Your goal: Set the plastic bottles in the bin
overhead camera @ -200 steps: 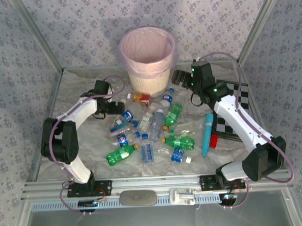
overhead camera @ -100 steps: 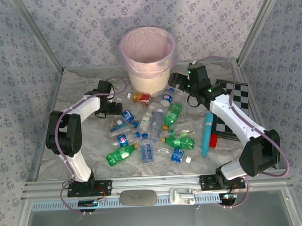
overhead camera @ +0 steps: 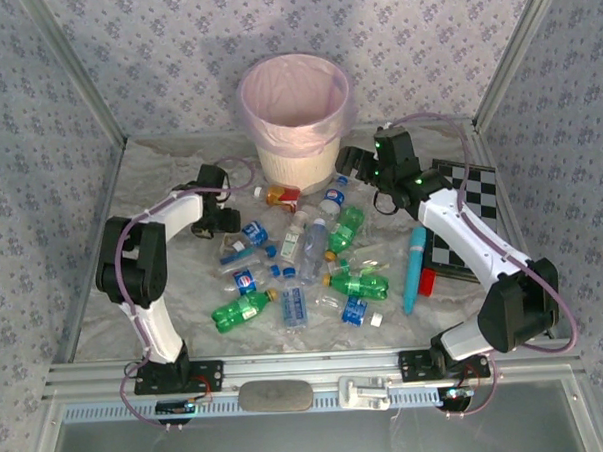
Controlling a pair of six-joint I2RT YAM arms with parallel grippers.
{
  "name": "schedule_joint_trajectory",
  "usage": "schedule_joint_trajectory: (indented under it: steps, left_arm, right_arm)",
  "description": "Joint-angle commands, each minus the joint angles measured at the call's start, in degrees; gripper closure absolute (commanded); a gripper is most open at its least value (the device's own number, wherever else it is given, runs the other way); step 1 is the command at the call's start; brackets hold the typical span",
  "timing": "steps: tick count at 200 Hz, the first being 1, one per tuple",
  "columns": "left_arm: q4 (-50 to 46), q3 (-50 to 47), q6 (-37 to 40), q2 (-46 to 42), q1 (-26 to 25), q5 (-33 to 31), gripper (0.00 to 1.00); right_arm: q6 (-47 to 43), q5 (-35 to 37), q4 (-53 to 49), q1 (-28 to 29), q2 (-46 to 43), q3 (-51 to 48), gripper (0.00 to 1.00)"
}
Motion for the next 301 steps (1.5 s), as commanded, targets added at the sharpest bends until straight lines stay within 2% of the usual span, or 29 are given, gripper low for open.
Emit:
schedule_joint_trajectory:
  steps: [1,15,38,85,149,193,223,261,274,301]
  left_arm:
    - [0.12,0.62,0.39,0.33,0.24,-0.74,0.38]
    - [0.40,0.57,0.80,0.00,0.37,-1.26,0.45]
    - [1.15,0.22,1.74,-1.92,0.71,-3.08,0.51]
    - [0.32,2.94,2.33,-9.94,2.26,-4.28,0.54]
    - [1.22,11.73,-0.85,-22.08,0.22,2.43,0.56]
    - [6.61,18.53,-4.18,-25.59,-2.87,6.27,0.57]
    - [12.08,24.71,-7.55,-23.11,-3.92,10.46,0.59]
    - [16.03,37.31,-9.85,-14.69,-5.88,14.79,0.61]
    - [16.29,42.36,-11.20,-10.46,-6.17,16.20,0.62]
    - [12.05,59.04,-12.20,0.65,-6.94,18.51,0.64]
  right_arm:
    - [0.33,0.16,-0.60,-0.38,0.50,1.17,0.00]
    - [0.36,0.29,-0.72,-0.46,0.50,1.18,0.00]
    - [0.40,0.26,-1.03,-0.57,0.48,1.12,0.00]
    - [0.43,0.33,-0.83,-0.71,0.55,0.69,0.00]
    - [0.76,0.35,0.39,-0.92,0.41,-1.33,0.00]
    - [0.81,-0.23,0.59,-1.39,0.38,-2.04,0.00]
    - [0.75,-0.92,0.54,-1.43,0.32,-2.04,0.00]
    - [0.77,-0.89,0.12,-1.49,-0.99,-3.04,0.00]
    - [0.78,-0.78,0.16,-1.51,-1.82,-3.68,0.00]
    - [0.78,-0.14,0.11,-1.60,-3.95,-6.34,0.00]
